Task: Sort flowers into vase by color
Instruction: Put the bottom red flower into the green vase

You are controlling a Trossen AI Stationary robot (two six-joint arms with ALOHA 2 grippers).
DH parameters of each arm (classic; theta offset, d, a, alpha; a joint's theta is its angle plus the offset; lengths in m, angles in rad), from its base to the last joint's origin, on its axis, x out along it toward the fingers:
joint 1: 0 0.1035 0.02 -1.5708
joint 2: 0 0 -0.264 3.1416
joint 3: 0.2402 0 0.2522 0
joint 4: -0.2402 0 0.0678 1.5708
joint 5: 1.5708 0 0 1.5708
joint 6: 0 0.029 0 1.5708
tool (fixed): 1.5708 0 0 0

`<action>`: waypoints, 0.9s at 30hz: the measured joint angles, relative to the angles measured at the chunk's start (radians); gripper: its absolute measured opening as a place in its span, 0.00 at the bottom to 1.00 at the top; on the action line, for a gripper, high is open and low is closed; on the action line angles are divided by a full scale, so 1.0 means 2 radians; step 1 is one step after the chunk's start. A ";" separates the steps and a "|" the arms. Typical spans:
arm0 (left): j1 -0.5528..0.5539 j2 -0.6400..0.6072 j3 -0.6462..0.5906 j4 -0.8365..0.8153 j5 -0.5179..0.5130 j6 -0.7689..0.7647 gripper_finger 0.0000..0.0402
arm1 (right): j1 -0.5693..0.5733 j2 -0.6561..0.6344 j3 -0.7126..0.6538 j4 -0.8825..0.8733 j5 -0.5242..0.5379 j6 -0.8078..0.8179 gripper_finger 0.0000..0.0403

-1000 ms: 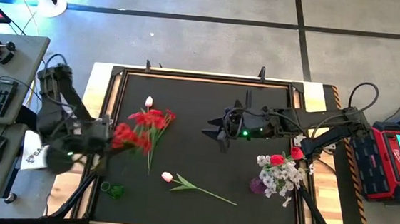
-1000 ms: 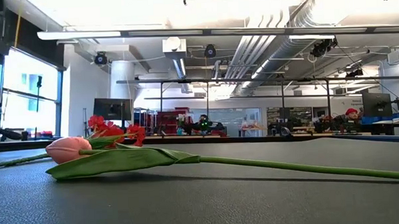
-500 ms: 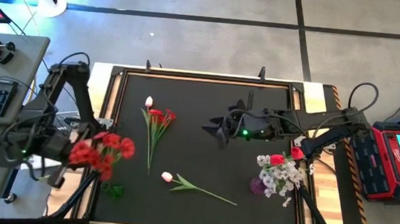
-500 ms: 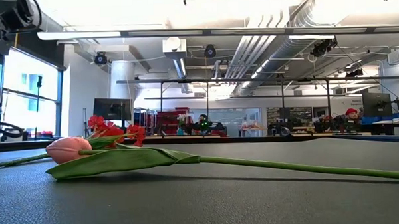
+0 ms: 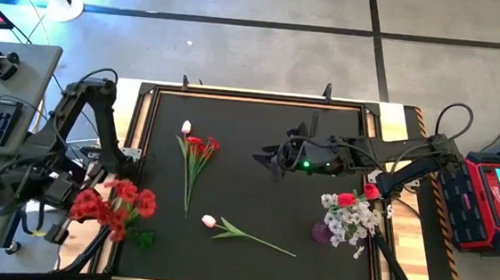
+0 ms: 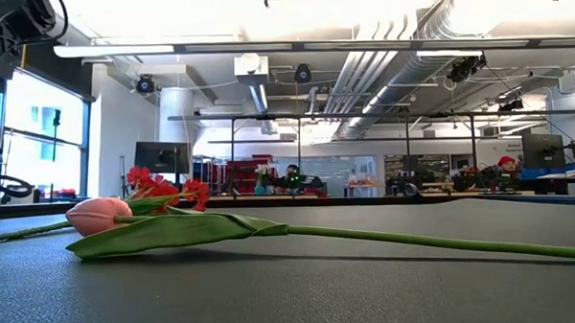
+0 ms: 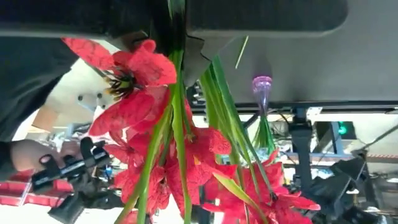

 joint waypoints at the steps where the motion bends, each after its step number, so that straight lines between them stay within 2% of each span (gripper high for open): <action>1: -0.001 0.002 -0.004 0.000 -0.008 -0.006 0.00 | 0.000 0.000 0.000 0.000 0.002 0.000 0.59; 13: -0.019 0.012 -0.024 -0.004 -0.045 -0.008 0.00 | 0.000 0.000 0.000 0.000 0.000 -0.004 0.59; 21: -0.018 0.012 -0.086 -0.011 -0.048 -0.110 0.01 | 0.000 0.020 0.000 0.027 -0.039 -0.008 0.62; 24: -0.018 0.011 -0.099 -0.015 -0.053 -0.151 0.05 | 0.000 0.057 0.000 0.077 -0.075 -0.013 0.65; 27: -0.018 0.007 -0.109 -0.017 -0.057 -0.175 0.11 | -0.004 0.097 0.000 0.114 -0.088 -0.012 0.67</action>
